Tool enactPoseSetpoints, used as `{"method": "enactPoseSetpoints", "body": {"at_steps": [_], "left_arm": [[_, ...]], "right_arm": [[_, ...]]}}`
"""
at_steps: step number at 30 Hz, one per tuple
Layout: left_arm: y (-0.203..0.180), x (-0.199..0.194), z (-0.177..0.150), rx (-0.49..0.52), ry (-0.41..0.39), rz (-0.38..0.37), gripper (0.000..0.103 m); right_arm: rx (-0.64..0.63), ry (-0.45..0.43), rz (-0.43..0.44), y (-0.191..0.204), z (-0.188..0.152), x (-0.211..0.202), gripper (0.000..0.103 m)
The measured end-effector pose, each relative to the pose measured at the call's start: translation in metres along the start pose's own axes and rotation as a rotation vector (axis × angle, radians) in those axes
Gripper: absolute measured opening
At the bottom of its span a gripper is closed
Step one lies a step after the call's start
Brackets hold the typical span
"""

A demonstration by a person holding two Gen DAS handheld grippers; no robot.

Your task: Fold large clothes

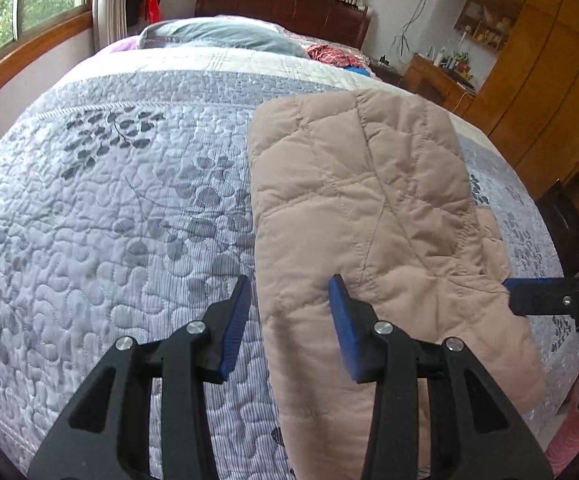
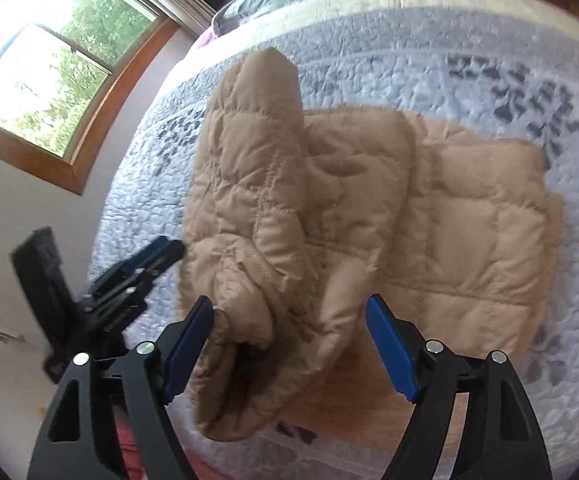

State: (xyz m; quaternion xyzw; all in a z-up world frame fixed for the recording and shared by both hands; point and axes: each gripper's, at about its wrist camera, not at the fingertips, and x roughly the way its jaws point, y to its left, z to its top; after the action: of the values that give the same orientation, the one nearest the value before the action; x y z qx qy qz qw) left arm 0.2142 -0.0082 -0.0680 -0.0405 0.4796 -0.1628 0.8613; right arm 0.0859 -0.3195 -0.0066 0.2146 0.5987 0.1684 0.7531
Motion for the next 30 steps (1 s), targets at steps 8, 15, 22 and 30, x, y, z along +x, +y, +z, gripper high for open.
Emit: {"method": "enactPoseSetpoints", "body": {"at_steps": [8,15,22,30], "left_arm": [[0.004,0.006,-0.004,-0.019,0.0,-0.043,0.041],[0.008,-0.001,-0.008,-0.033,-0.008,-0.055,0.041],[0.014,-0.022,-0.005,-0.074,-0.064,-0.068,0.04],[-0.024,-0.037,-0.004,0.013,-0.112,-0.131,0.04]], "right_arm": [[0.035,0.047,-0.011,0.001,0.007,0.012,0.082],[-0.036,0.065,-0.076,0.012,0.016,0.036,0.042],[-0.204,-0.064,-0.091,0.032,0.003,-0.008,0.022],[-0.219,-0.225,-0.115,0.014,-0.025,-0.087,0.022]]}}
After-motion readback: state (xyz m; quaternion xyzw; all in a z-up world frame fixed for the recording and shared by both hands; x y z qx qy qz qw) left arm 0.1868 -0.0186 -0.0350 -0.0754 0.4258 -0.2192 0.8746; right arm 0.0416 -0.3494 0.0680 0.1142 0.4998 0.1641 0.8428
